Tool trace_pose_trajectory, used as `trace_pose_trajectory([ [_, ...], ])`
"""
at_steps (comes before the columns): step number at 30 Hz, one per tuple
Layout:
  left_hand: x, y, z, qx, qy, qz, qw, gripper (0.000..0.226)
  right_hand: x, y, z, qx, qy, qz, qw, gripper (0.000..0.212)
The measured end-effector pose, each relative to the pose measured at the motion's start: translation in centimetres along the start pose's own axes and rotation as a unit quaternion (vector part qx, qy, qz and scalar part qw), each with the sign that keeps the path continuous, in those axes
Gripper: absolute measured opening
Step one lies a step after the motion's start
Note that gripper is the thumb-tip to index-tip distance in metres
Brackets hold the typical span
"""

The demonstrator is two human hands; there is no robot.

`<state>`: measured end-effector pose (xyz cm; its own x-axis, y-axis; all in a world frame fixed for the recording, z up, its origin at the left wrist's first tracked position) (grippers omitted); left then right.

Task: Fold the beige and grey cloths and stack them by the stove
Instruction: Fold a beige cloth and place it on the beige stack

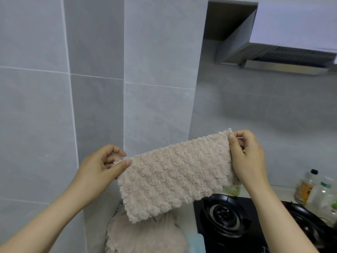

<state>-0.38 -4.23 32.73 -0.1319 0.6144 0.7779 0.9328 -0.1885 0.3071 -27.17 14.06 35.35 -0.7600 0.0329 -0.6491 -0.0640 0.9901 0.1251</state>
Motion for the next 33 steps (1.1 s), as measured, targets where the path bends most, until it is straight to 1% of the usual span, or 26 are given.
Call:
trace_pose_trajectory([
  [2, 0.1, 0.0, -0.1, -0.017, 0.016, -0.025, 0.999, 0.006, 0.1, -0.1, 0.1, -0.001, -0.003, -0.009, 1.000, 0.013],
  [4, 0.1, -0.1, -0.3, -0.032, 0.034, -0.050, 0.998, 0.019, 0.2, -0.2, 0.2, -0.004, -0.005, -0.017, 1.000, 0.013],
  [5, 0.2, -0.2, -0.3, -0.034, 0.052, -0.041, 0.997, 0.024, 0.2, -0.3, 0.3, -0.006, -0.009, -0.021, 1.000, 0.014],
  [8, 0.7, -0.6, -0.4, -0.033, 0.151, 0.076, 0.985, 0.035, 0.2, -0.6, 0.5, -0.018, -0.035, -0.039, 0.998, 0.017],
  [10, 1.2, -1.0, -0.2, -0.031, 0.191, 0.130, 0.972, 0.036, 0.2, -0.9, 0.8, -0.023, -0.054, -0.054, 0.997, 0.018],
  [14, 2.5, -1.6, 0.2, -0.022, 0.204, 0.184, 0.961, 0.028, -0.1, -1.8, 1.9, -0.019, -0.084, -0.089, 0.992, 0.018],
  [17, 3.2, -2.2, 0.5, -0.043, 0.227, 0.242, 0.942, 0.014, -1.1, -2.4, 3.4, -0.030, -0.094, -0.114, 0.988, 0.017],
  [18, 3.3, -2.5, 0.7, -0.054, 0.230, 0.255, 0.938, 0.012, -1.7, -2.7, 4.0, -0.039, -0.093, -0.124, 0.987, 0.017],
  [21, 3.4, -3.4, 1.3, -0.079, 0.232, 0.279, 0.929, 0.015, -3.6, -3.4, 6.0, -0.090, -0.095, -0.149, 0.980, 0.016],
  [23, 3.6, -4.0, 1.7, -0.078, 0.229, 0.283, 0.928, 0.016, -4.6, -4.0, 7.2, -0.120, -0.106, -0.160, 0.974, 0.014],
  [27, 3.5, -4.9, 2.2, -0.057, 0.230, 0.295, 0.926, 0.015, -5.7, -4.8, 9.1, -0.146, -0.121, -0.182, 0.965, 0.013],
  [33, 2.6, -5.3, 2.7, -0.042, 0.222, 0.279, 0.933, 0.011, -6.0, -5.2, 10.6, -0.162, -0.125, -0.201, 0.958, 0.014],
])
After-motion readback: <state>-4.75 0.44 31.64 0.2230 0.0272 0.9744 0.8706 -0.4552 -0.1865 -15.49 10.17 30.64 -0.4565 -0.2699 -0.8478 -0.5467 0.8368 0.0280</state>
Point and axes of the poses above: each hand's wrist, its own z-axis away from the middle knuckle, its own y-axis out of the back of the hand, x = y × z, the point moved 1 cm from there along -z, towards the middle knuckle, and after that the axes turned 9 degrees about x, right-handed, at the moved point
